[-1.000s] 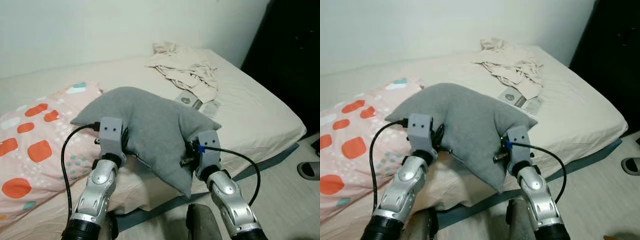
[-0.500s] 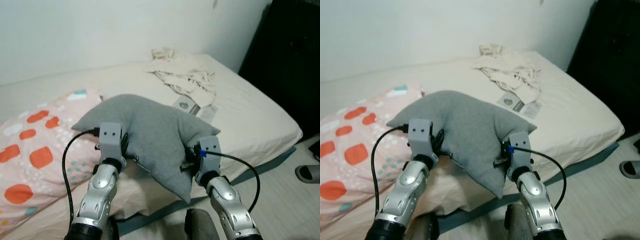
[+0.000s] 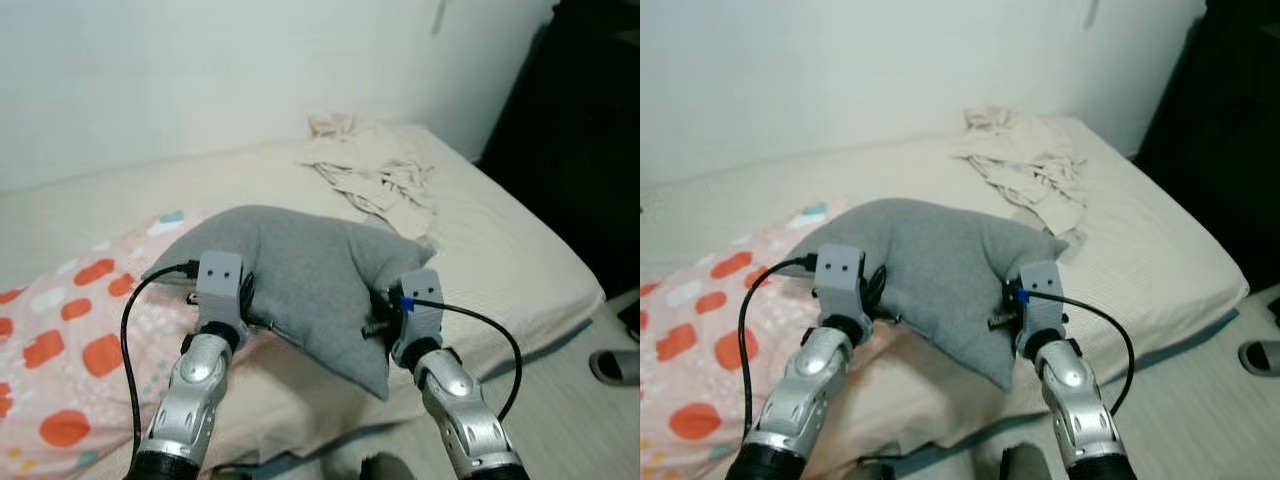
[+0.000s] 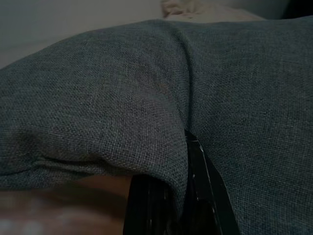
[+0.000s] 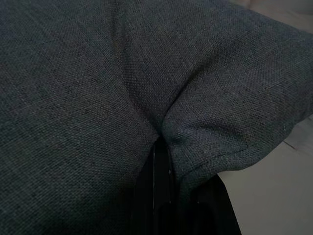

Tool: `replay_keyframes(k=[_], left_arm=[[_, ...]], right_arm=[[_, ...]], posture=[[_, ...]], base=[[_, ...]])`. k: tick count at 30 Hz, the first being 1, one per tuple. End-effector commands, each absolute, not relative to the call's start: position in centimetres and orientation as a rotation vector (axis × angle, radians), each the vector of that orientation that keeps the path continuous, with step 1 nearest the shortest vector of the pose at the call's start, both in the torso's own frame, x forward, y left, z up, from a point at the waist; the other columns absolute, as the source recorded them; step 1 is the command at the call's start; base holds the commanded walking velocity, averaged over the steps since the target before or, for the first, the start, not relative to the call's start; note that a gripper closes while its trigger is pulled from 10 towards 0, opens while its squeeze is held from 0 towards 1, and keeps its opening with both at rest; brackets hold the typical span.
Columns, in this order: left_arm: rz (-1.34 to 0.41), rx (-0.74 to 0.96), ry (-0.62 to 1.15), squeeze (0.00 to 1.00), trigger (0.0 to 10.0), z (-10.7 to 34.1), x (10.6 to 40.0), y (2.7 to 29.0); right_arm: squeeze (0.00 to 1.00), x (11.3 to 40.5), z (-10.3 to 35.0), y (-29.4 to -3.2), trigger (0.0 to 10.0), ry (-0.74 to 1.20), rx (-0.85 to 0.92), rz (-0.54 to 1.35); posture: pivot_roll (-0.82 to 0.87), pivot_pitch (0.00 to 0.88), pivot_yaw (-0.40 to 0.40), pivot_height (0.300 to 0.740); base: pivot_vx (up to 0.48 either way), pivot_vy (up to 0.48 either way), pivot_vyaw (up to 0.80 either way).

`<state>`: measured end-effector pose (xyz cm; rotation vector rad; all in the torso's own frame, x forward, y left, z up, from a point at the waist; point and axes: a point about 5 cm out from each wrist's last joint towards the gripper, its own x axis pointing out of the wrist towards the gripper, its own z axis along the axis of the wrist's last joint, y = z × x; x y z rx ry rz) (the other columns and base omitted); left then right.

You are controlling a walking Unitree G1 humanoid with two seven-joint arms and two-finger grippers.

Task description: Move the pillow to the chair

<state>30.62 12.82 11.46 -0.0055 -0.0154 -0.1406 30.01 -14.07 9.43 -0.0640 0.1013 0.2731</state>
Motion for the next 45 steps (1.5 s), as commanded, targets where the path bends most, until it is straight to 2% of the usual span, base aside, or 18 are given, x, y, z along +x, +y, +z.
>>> replay_keyframes(k=[1, 10, 22, 27, 29, 35, 40, 45], left_arm=[[-0.125, 0.018, -0.029, 0.0, 10.0, 11.3, 30.4, 13.6], [-0.16, 0.0, -0.032, 0.0, 10.0, 10.8, 30.0, 14.0], [-0.201, -0.015, -0.021, 0.0, 10.0, 9.8, 29.2, 13.8], [-0.213, 0.017, 0.048, 0.0, 10.0, 7.9, 28.7, 13.7], [-0.218, 0.053, 0.11, 0.0, 10.0, 6.1, 28.1, 13.7], [-0.192, 0.067, 0.198, 0.0, 10.0, 3.6, 27.1, 14.2], [-0.214, 0.06, 0.239, 0.0, 10.0, 2.5, 26.6, 14.0], [-0.202, 0.079, 0.325, 0.0, 10.0, 0.4, 25.4, 14.1]], right_arm=[[0.0, 29.7, 9.0, -14.1, 10.0, 0.105, -0.069, 0.279], [0.0, 29.2, 8.4, -13.8, 10.0, 0.116, -0.06, 0.31], [0.0, 28.4, 7.5, -13.9, 10.0, 0.131, -0.071, 0.314], [0.0, 27.8, 4.9, -13.4, 10.0, 0.25, -0.095, 0.355], [0.0, 26.7, 2.3, -13.4, 10.0, 0.346, -0.148, 0.389], [0.0, 25.3, 0.6, -13.9, 10.0, 0.387, -0.156, 0.376], [0.0, 25.3, 0.2, -14.3, 10.0, 0.395, -0.118, 0.338], [0.0, 24.6, -1.7, -14.9, 10.0, 0.474, -0.17, 0.319]], posture=[[0.01, 0.111, -0.032, 0.659], [0.01, 0.111, -0.031, 0.659], [0.0, 0.11, -0.031, 0.707], [0.0, 0.103, -0.031, 0.707], [0.0, 0.096, -0.031, 0.707], [0.01, 0.093, -0.04, 0.707], [0.01, 0.091, -0.04, 0.707], [0.0, 0.09, -0.035, 0.707]], base=[[0.0, 0.0, 0.0], [0.0, 0.0, 0.0], [0.0, 0.0, 0.0], [0.0, 0.0, 0.0], [0.0, 0.0, 0.0], [0.0, 0.0, 0.0], [0.0, 0.0, 0.0], [0.0, 0.0, 0.0]])
